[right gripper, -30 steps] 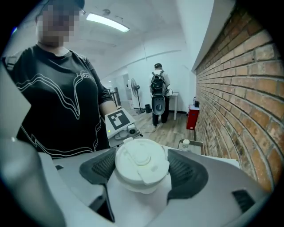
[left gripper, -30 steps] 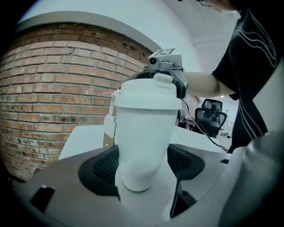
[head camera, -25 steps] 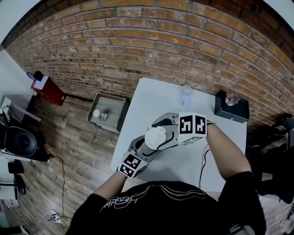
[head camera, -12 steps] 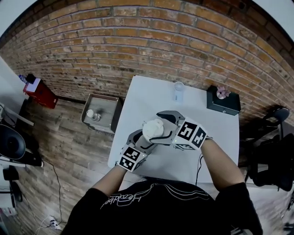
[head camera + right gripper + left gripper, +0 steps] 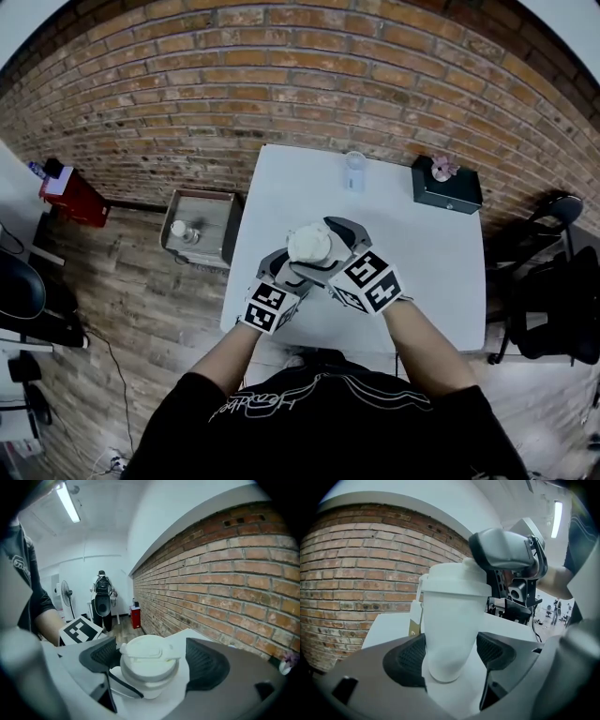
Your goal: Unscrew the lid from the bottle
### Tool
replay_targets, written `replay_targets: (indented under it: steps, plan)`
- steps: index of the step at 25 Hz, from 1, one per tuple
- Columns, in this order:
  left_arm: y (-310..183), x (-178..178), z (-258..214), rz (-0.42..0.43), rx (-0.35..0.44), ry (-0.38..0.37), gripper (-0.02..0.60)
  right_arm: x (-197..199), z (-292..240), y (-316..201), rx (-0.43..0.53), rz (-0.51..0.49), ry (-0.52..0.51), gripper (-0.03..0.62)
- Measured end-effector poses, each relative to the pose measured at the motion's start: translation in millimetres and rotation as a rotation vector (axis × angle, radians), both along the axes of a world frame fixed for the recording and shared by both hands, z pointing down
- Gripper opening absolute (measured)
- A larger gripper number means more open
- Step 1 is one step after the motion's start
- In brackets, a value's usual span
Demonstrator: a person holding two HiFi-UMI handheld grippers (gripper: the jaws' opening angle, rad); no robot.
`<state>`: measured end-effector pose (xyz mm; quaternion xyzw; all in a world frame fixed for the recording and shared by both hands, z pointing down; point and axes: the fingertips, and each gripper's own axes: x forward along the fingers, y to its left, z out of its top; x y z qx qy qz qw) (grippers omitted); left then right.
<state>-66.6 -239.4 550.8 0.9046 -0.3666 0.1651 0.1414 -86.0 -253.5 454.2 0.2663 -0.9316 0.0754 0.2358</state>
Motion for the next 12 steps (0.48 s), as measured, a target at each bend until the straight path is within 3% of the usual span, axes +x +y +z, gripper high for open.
replay_targets:
  steps: [6, 12]
  plan:
    - [-0.3, -0.4, 0.8, -0.004, 0.000, 0.004, 0.356, -2.6, 14.7, -3.5, 0.008, 0.008, 0.045, 0.440]
    - [0.2, -0.1, 0.4, -0.009, 0.007, 0.012, 0.356, -2.2, 21.1, -2.0, -0.012, 0.003, 0.015, 0.437]
